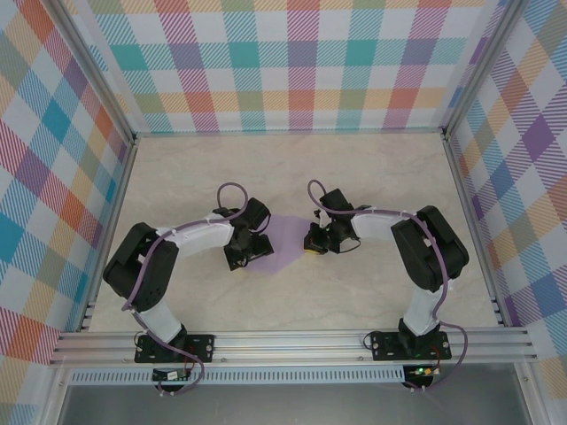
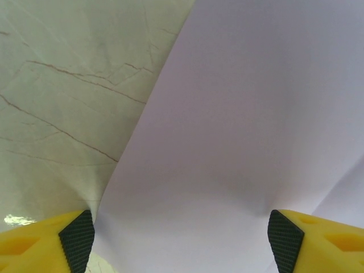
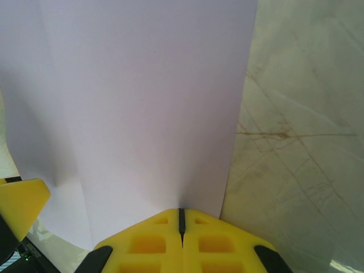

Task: Fold a paper plane with a square sheet of paper (pick it up from the middle)
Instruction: Fold the paper at the center of the table.

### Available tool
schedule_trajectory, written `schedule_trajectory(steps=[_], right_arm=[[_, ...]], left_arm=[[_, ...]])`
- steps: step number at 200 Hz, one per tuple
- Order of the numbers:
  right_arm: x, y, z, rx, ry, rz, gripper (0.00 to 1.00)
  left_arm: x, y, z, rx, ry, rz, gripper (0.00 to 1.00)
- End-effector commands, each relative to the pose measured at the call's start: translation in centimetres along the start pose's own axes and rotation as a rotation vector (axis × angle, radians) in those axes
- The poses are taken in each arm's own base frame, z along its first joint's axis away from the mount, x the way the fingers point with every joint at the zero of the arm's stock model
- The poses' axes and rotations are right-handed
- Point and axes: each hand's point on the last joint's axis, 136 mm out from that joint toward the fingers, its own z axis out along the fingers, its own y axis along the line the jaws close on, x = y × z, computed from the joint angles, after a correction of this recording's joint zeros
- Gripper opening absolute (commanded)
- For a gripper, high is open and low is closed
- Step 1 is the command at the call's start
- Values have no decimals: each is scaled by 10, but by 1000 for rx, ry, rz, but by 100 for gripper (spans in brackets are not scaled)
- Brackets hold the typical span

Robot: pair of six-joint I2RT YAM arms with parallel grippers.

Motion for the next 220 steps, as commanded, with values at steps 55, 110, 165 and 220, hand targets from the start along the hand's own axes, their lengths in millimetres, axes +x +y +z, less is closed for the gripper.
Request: schedule_trajectory(steps=[55,110,165,220], right_arm=[[12,-29,9,106,25,27,5],[7,-11,-6,54,-12,17,5],[-6,-2,-59,12,-194,69,21],[-10,-11,-96,48,-298,79,29]], left_arm=[[-1,-81,-31,387,-50,130,76],[11,-118,-48,641,-6,182,70],[28,-141,-54,805,90,232,73],[26,-143,-47,783,94,241,75]])
